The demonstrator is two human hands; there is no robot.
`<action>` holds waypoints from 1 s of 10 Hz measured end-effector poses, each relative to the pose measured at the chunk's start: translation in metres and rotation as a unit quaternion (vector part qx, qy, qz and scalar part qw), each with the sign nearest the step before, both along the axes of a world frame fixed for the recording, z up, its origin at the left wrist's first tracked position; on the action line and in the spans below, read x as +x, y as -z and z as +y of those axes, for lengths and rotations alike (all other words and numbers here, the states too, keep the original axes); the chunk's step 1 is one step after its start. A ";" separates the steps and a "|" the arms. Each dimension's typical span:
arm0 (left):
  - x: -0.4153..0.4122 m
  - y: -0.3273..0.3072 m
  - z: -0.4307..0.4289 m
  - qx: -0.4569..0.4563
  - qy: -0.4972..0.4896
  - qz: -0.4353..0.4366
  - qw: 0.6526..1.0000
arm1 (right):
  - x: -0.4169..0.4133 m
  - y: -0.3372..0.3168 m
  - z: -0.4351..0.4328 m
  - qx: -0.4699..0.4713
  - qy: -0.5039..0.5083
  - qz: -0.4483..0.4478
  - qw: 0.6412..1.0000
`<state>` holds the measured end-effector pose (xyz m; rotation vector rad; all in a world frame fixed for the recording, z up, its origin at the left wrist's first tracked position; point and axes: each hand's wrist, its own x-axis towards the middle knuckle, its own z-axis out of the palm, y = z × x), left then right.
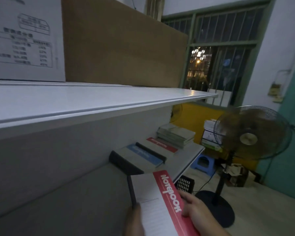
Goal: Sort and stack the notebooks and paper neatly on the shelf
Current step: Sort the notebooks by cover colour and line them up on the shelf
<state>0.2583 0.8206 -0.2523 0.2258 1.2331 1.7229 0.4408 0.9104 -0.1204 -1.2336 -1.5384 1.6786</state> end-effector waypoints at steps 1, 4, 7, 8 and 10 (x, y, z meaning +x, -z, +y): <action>0.005 -0.068 0.052 -0.014 0.055 0.127 0.990 | -0.006 0.013 0.041 0.004 -0.006 0.001 1.000; 0.029 -0.105 0.139 0.012 -0.028 0.124 0.992 | -0.015 0.003 0.162 0.026 -0.087 -0.017 0.996; 0.040 -0.144 0.284 -0.080 -0.023 0.112 0.990 | -0.038 -0.017 0.336 0.210 -0.136 -0.150 0.956; 0.034 -0.142 0.320 -0.122 0.001 0.164 0.979 | -0.058 -0.010 0.374 0.261 -0.170 -0.189 0.931; 0.030 -0.129 0.350 -0.308 0.116 0.516 0.791 | -0.098 0.016 0.404 0.324 -0.252 -0.267 0.872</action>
